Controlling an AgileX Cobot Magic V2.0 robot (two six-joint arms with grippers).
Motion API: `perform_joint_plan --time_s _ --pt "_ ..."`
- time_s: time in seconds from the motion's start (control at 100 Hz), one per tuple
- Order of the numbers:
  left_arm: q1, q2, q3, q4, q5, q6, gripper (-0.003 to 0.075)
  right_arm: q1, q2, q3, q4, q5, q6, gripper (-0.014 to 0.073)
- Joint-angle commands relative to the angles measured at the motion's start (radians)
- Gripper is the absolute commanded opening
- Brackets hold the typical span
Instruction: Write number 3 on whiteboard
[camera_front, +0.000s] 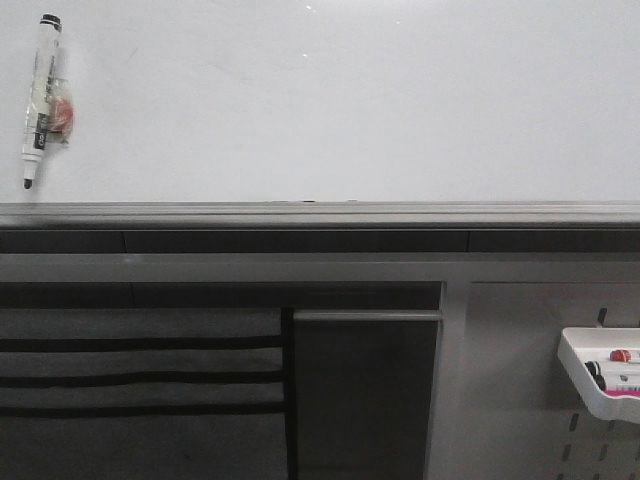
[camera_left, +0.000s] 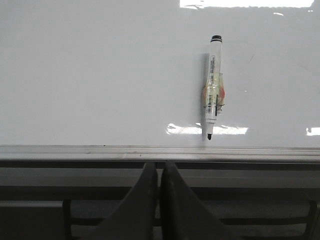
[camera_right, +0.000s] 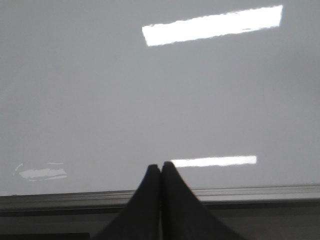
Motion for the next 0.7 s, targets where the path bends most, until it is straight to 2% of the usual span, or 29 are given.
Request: perform_joint_plan --time_s 0.0,0.38,0.53,0.69 --pt "-0.007 -0.030 0.002 0.000 -0.080 -0.009 -0.0018 -0.005 -0.022 0.021 -0.030 -0.071 -0.017 -0.0074" --pt "-0.007 -0.030 -0.055 -0.001 -0.129 -0.009 -0.0018 -0.005 -0.022 0.007 -0.027 -0.075 -0.017 -0.0074" --pt "-0.007 -0.026 -0.170 -0.001 -0.112 -0.009 -0.0018 -0.005 -0.011 -0.096 -0.013 0.098 -0.017 -0.0074" --pt "-0.007 0.044 -0.347 -0.001 0.079 -0.009 -0.0018 -0.005 0.062 -0.273 -0.013 0.290 -0.017 -0.0074"
